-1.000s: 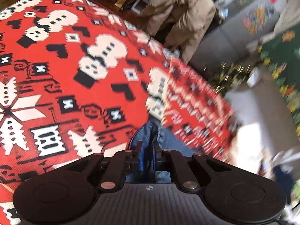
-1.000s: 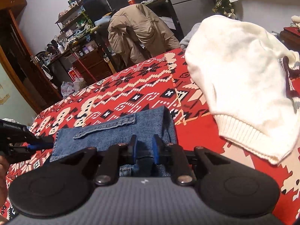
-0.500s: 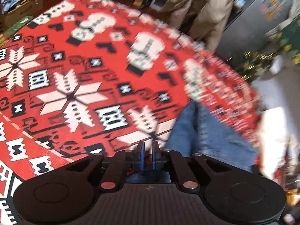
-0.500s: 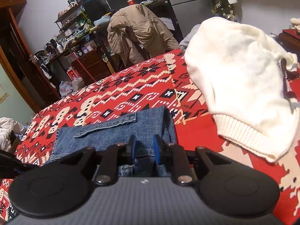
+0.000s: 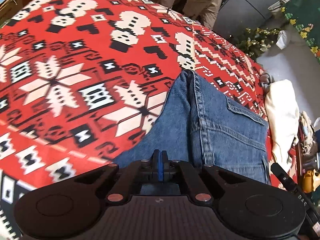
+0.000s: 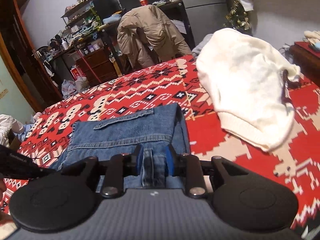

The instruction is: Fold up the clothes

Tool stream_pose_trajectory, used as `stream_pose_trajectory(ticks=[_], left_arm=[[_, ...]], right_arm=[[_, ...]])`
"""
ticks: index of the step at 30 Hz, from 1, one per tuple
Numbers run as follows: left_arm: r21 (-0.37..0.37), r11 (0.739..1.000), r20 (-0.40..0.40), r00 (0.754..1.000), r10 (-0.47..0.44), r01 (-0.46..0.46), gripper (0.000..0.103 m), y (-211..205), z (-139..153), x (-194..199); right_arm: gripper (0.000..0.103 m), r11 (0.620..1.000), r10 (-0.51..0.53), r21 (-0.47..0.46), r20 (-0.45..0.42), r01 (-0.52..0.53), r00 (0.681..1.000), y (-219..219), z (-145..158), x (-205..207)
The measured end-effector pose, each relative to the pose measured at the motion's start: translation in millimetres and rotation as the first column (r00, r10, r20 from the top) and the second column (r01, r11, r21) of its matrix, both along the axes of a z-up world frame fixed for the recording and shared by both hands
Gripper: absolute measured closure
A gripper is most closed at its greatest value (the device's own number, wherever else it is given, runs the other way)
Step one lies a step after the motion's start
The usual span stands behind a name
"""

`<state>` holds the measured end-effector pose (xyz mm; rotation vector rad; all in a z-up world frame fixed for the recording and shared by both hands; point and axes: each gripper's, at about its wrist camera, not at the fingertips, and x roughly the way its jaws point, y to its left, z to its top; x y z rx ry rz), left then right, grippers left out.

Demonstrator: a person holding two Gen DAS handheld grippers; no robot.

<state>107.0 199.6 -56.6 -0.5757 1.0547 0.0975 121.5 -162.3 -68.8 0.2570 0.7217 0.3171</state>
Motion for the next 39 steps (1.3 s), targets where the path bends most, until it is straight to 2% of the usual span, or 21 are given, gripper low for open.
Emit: stream_pose_trajectory(ticks=[2,4,6,7,9,12,14,16,21,23,24,25,28,31,35,39], left_arm=[[0.009,1.000,0.011,1.000,0.009,-0.009,0.097,3.3,7.5,-13.7],[0.042,0.999,0.026,0.999,0.021,-0.022,0.082,5.6,17.6,-26.8],[0.083,0.996,0.035,0.999,0.026,-0.029,0.077,7.7,27.1,-38.9],[0.111,0.994,0.013,1.000,0.022,-0.023,0.072,7.6,28.4,-41.0],[0.167,0.986,-0.045,0.999,0.015,-0.008,0.069,5.2,27.2,-41.9],[0.158,0.987,-0.079,0.997,0.021,-0.008,0.067,6.3,21.7,-39.5],[0.155,0.987,-0.071,0.996,0.050,-0.038,0.064,9.0,19.8,-39.6],[0.104,0.993,-0.048,0.996,0.069,-0.064,0.062,13.5,17.2,-40.4],[-0.021,0.996,-0.011,0.996,0.085,-0.086,0.063,18.5,13.9,-39.9],[-0.058,0.996,-0.019,0.997,0.069,-0.070,0.068,18.0,11.4,-35.9],[-0.076,0.995,-0.019,0.998,0.064,-0.065,0.074,18.2,10.4,-34.5],[-0.093,0.994,-0.017,0.998,0.061,-0.062,0.082,18.8,9.4,-33.4],[-0.140,0.988,0.019,0.997,0.075,-0.071,0.087,24.4,10.3,-35.9],[-0.204,0.976,0.073,0.993,0.091,-0.074,0.088,31.2,13.5,-41.4],[-0.209,0.976,0.102,0.991,0.083,-0.060,0.091,30.6,17.6,-43.6],[-0.211,0.977,0.120,0.991,0.052,-0.026,0.091,27.5,18.4,-42.6]], right_arm=[[0.074,1.000,-0.004,0.022,-0.011,0.005,1.000,-4.3,1.3,-7.2],[0.073,0.999,-0.002,0.041,-0.016,0.003,1.000,-6.8,3.8,-14.8],[0.072,0.998,0.003,0.055,-0.016,-0.002,1.000,-8.3,7.3,-22.8],[0.071,0.998,0.007,0.056,-0.012,-0.006,1.000,-8.3,9.7,-27.0],[0.071,0.998,0.014,0.057,-0.004,-0.014,1.000,-8.3,13.7,-34.3],[0.069,0.998,0.028,0.060,-0.001,-0.028,1.000,-7.9,18.0,-44.2],[0.068,0.998,0.036,0.059,0.000,-0.036,0.999,-6.8,20.2,-48.7],[0.066,0.997,0.048,0.059,0.003,-0.048,0.999,-4.8,22.0,-50.7],[0.066,0.987,0.143,0.076,0.016,-0.144,0.990,11.3,24.5,-54.5],[0.066,0.972,0.217,0.083,0.027,-0.218,0.976,25.1,24.2,-56.6],[0.065,0.965,0.250,0.077,0.032,-0.252,0.968,32.8,24.1,-58.2],[0.065,0.955,0.286,0.068,0.039,-0.288,0.957,40.8,24.1,-60.3],[0.065,0.914,0.401,0.033,0.062,-0.404,0.914,65.5,24.7,-67.4],[0.065,0.863,0.505,-0.009,0.080,-0.506,0.860,90.2,25.3,-74.1],[0.065,0.835,0.550,-0.097,0.108,-0.542,0.828,121.3,22.3,-78.1],[0.066,0.814,0.579,-0.119,0.097,-0.568,0.810,142.5,15.6,-70.9]])
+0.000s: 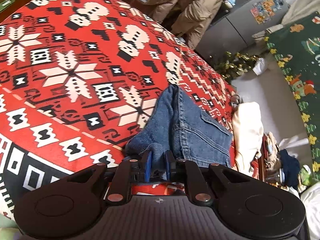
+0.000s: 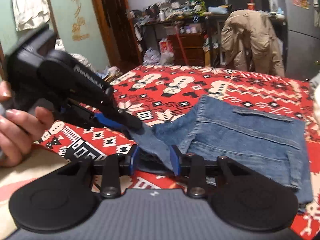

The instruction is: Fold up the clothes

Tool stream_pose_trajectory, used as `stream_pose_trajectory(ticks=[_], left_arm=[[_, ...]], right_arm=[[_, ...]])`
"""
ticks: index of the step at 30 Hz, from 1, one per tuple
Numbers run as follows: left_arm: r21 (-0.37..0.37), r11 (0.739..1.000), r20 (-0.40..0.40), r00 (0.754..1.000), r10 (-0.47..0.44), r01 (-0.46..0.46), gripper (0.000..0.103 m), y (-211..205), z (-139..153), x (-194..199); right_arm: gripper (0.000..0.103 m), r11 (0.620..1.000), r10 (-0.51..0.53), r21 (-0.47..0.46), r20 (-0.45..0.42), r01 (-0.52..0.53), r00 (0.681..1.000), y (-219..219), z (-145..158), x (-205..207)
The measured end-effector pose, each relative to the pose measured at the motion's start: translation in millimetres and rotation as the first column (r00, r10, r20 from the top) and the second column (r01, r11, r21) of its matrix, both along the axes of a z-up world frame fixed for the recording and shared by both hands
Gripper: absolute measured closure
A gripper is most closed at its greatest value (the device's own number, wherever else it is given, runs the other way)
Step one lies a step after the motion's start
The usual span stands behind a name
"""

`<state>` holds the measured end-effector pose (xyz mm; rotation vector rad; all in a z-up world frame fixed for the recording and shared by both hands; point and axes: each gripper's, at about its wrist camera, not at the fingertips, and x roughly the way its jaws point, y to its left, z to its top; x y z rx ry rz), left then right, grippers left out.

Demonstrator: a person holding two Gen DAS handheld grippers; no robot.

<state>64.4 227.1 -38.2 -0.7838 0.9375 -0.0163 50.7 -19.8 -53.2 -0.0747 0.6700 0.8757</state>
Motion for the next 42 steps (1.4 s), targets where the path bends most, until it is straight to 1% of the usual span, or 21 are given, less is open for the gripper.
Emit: stream_pose_trajectory(ticks=[3,6,7,9,10,11,12,13,15,17,18,20,23,26,28,30,33,35,38,39,42], left_arm=[[-0.012,1.000,0.007,1.000,-0.011,0.011,0.091,0.3,-1.4,0.1],[-0.010,1.000,0.013,1.000,-0.015,0.015,0.091,-0.3,-1.2,-0.5],[-0.002,1.000,0.016,1.000,-0.015,0.015,0.091,-0.9,-0.5,-0.8],[0.025,1.000,0.019,1.000,-0.011,0.010,0.090,-2.7,1.6,-1.9],[0.042,0.999,0.021,1.000,-0.008,0.007,0.087,-3.6,3.2,-2.9],[0.061,0.998,0.023,1.000,-0.004,0.003,0.086,-4.5,5.1,-4.0],[0.083,0.997,0.026,1.000,-0.001,-0.001,0.084,-5.5,7.5,-6.1],[0.107,0.994,0.030,1.000,0.002,-0.005,0.074,-6.4,10.3,-8.7],[0.149,0.989,0.036,0.999,0.004,-0.010,0.065,-7.7,15.5,-14.2],[0.191,0.981,0.003,1.000,-0.018,0.017,0.065,-10.4,17.1,-16.7],[0.222,0.974,-0.031,0.999,-0.032,0.038,0.065,-13.3,16.2,-16.2],[0.292,0.951,-0.130,0.989,-0.067,0.102,0.066,-22.8,11.1,-10.5],[0.383,0.899,-0.232,0.964,-0.128,0.212,0.077,-41.0,3.5,0.3],[0.442,0.852,-0.264,0.948,-0.176,0.281,0.084,-55.6,-3.1,8.7],[0.468,0.833,-0.253,0.948,-0.193,0.294,0.084,-61.1,-3.1,10.5],[0.472,0.829,-0.238,0.949,-0.207,0.299,0.084,-63.5,-2.8,10.7],[0.474,0.836,-0.233,0.955,-0.184,0.277,0.084,-62.3,-2.3,12.8],[0.488,0.843,-0.228,0.965,-0.130,0.229,0.084,-59.1,-2.0,14.0],[0.490,0.858,-0.180,0.981,-0.075,0.155,0.084,-53.2,3.4,11.3],[0.494,0.857,-0.167,0.983,-0.073,0.147,0.084,-53.4,4.7,10.9],[0.525,0.839,-0.138,0.987,-0.083,0.144,0.084,-59.1,8.4,10.3]], right_arm=[[0.067,0.998,0.041,-0.036,-0.013,-0.041,0.999,14.2,-5.7,5.1],[0.076,0.997,0.037,-0.060,-0.013,-0.037,0.999,23.6,-8.2,9.0],[0.081,0.998,0.027,-0.061,-0.015,-0.028,1.000,24.3,-8.4,11.0],[0.082,0.998,0.009,-0.054,-0.019,-0.010,1.000,23.9,-7.9,14.6],[0.086,0.999,-0.007,-0.041,-0.019,0.006,1.000,20.6,-5.9,16.0],[0.093,0.999,-0.027,-0.027,-0.018,0.027,0.999,16.8,-3.5,17.5],[0.096,0.999,-0.047,-0.013,-0.017,0.047,0.999,12.9,-1.0,18.9],[0.096,0.998,-0.066,0.004,-0.024,0.066,0.998,9.1,0.6,21.7],[0.098,0.994,-0.099,0.035,-0.053,0.100,0.994,1.7,1.4,29.8],[0.098,0.990,-0.129,0.051,-0.088,0.134,0.988,-4.9,-0.3,37.0],[0.098,0.988,-0.137,0.060,-0.103,0.144,0.985,-8.1,-1.1,39.2],[0.098,0.986,-0.142,0.075,-0.119,0.151,0.983,-12.2,-1.4,41.6],[0.098,0.983,-0.149,0.089,-0.131,0.162,0.980,-16.4,-0.8,43.2],[0.098,0.976,-0.167,0.110,-0.156,0.185,0.973,-21.7,-1.8,47.9],[0.098,0.971,-0.177,0.128,-0.178,0.201,0.968,-24.7,-3.5,53.0],[0.098,0.966,-0.185,0.144,-0.198,0.215,0.963,-26.8,-5.6,57.0],[0.098,0.959,-0.192,0.163,-0.228,0.232,0.954,-31.1,-8.3,60.0],[0.098,0.956,-0.194,0.173,-0.242,0.239,0.951,-32.8,-9.7,61.2],[0.098,0.952,-0.196,0.181,-0.253,0.245,0.947,-33.2,-10.5,62.0],[0.098,0.951,-0.197,0.183,-0.255,0.247,0.947,-33.4,-10.6,62.1],[0.098,0.949,-0.201,0.189,-0.261,0.254,0.944,-33.9,-11.1,62.5]])
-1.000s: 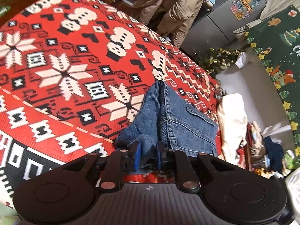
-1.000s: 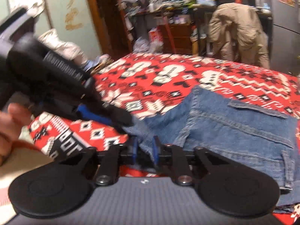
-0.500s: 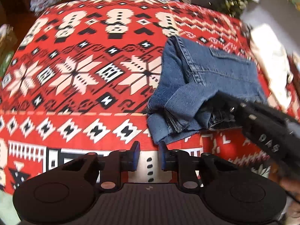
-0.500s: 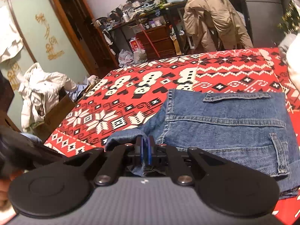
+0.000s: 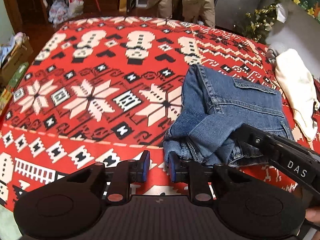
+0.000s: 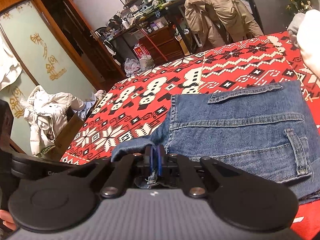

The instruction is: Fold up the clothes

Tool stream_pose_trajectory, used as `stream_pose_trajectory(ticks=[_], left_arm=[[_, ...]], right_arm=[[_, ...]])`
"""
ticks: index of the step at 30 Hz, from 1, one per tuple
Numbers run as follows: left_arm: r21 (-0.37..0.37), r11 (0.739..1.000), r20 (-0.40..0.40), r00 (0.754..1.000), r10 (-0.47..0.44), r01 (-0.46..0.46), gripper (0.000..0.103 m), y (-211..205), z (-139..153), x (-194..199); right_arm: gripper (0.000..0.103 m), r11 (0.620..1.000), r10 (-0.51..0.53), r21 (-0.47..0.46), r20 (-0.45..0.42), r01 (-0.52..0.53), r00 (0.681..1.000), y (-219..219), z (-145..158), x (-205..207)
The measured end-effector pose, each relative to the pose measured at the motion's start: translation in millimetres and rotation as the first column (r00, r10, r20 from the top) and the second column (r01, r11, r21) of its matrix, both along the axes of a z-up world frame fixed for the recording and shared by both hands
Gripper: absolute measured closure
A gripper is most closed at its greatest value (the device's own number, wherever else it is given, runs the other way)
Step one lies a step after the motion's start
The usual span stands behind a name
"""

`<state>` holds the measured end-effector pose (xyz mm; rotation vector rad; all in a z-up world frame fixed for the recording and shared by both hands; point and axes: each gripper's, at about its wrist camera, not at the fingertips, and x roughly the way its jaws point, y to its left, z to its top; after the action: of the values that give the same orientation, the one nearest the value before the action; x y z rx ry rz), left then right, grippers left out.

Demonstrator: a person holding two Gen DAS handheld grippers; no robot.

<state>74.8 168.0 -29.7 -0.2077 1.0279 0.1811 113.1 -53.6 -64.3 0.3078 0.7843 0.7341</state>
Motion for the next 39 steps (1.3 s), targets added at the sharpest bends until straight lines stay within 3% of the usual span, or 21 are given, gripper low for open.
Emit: stream_pose_trajectory(ticks=[2,8,9,11,18,26,29,33,39], left_arm=[[0.028,0.999,0.024,0.999,-0.038,0.037,0.084,-7.9,3.9,-1.8],[0.157,0.978,-0.049,0.990,-0.132,0.138,0.085,-33.5,-7.4,7.7],[0.170,0.974,-0.062,0.988,-0.138,0.147,0.101,-35.6,-9.8,9.5],[0.194,0.969,-0.074,0.987,-0.143,0.155,0.100,-38.5,-11.4,10.5],[0.215,0.959,0.022,0.980,-0.195,0.186,0.100,-41.0,15.2,-23.9],[0.231,0.927,-0.068,0.956,-0.287,0.294,0.100,-55.4,4.5,-21.6],[0.255,0.911,-0.059,0.945,-0.321,0.325,0.093,-60.9,4.3,-22.1],[0.287,0.875,-0.080,0.920,-0.385,0.391,0.071,-69.9,0.1,-18.0],[0.340,0.777,-0.167,0.847,-0.505,0.530,0.073,-86.5,-11.2,-12.4]], right_arm=[[0.098,1.000,-0.005,0.003,-0.005,0.005,1.000,0.3,-0.3,0.0],[0.097,1.000,0.003,-0.002,-0.005,-0.003,1.000,4.3,-1.2,-1.5],[0.097,1.000,0.004,-0.004,-0.004,-0.004,1.000,4.6,-1.2,-1.9],[0.097,1.000,0.006,-0.003,-0.005,-0.006,1.000,4.6,-1.2,-2.0],[0.096,1.000,-0.012,0.018,-0.019,0.013,1.000,-0.6,-1.4,-0.5],[0.094,1.000,0.006,0.013,-0.023,-0.006,1.000,2.7,-1.6,-0.7],[0.093,1.000,0.018,0.009,-0.025,-0.018,1.000,4.9,-2.1,-1.0],[0.092,0.999,0.030,0.010,-0.029,-0.030,0.999,6.2,-2.4,-2.4],[0.092,0.999,0.021,0.035,-0.035,-0.020,0.999,0.3,-1.0,0.5]])
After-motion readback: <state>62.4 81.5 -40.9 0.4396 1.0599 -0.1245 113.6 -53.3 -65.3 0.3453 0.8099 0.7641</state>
